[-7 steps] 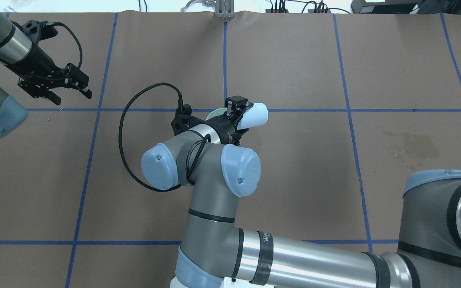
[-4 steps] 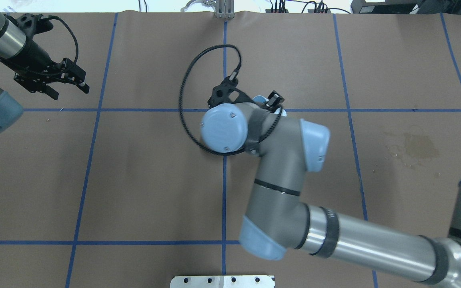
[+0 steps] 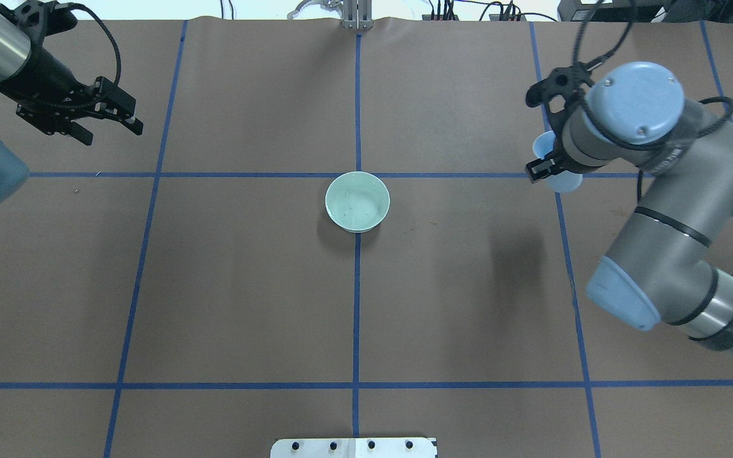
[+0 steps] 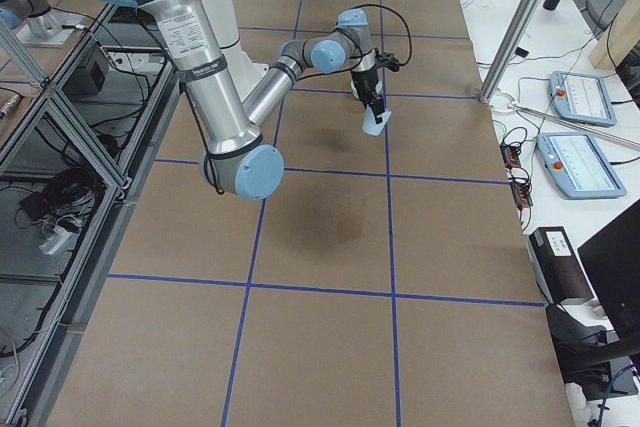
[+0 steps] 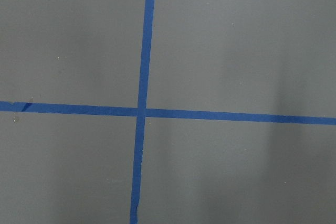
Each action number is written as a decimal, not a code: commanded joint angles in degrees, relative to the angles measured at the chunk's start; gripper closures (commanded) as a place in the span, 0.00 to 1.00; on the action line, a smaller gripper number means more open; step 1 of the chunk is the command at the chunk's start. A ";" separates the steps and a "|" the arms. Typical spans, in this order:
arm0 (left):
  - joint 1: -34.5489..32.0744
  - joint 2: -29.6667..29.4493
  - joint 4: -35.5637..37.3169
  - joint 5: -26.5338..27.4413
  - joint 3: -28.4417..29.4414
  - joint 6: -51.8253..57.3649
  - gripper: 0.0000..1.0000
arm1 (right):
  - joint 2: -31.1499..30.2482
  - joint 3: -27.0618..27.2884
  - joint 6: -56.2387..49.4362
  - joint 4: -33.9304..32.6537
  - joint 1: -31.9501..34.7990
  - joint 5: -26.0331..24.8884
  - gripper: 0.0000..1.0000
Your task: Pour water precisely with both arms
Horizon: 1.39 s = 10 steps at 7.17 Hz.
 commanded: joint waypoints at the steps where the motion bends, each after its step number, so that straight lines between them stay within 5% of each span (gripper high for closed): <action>1: 0.45 -0.09 0.05 0.47 -1.16 -1.80 0.00 | -12.94 -0.14 9.15 19.02 1.88 1.68 0.62; 3: 0.45 0.00 0.14 0.47 -1.16 -1.80 0.00 | -20.93 -1.54 16.60 28.52 4.42 1.77 0.60; 5: 0.45 0.00 0.14 0.47 -1.16 -1.81 0.00 | -23.80 -12.13 23.57 51.36 4.69 1.07 0.61; 7: 0.45 -0.09 0.14 0.47 -1.59 -2.15 0.00 | -24.41 -13.50 24.11 53.63 4.17 -5.83 0.57; 10: 0.45 0.00 0.14 0.47 -1.77 -2.42 0.00 | -24.68 -14.03 28.24 55.22 2.50 -5.88 0.38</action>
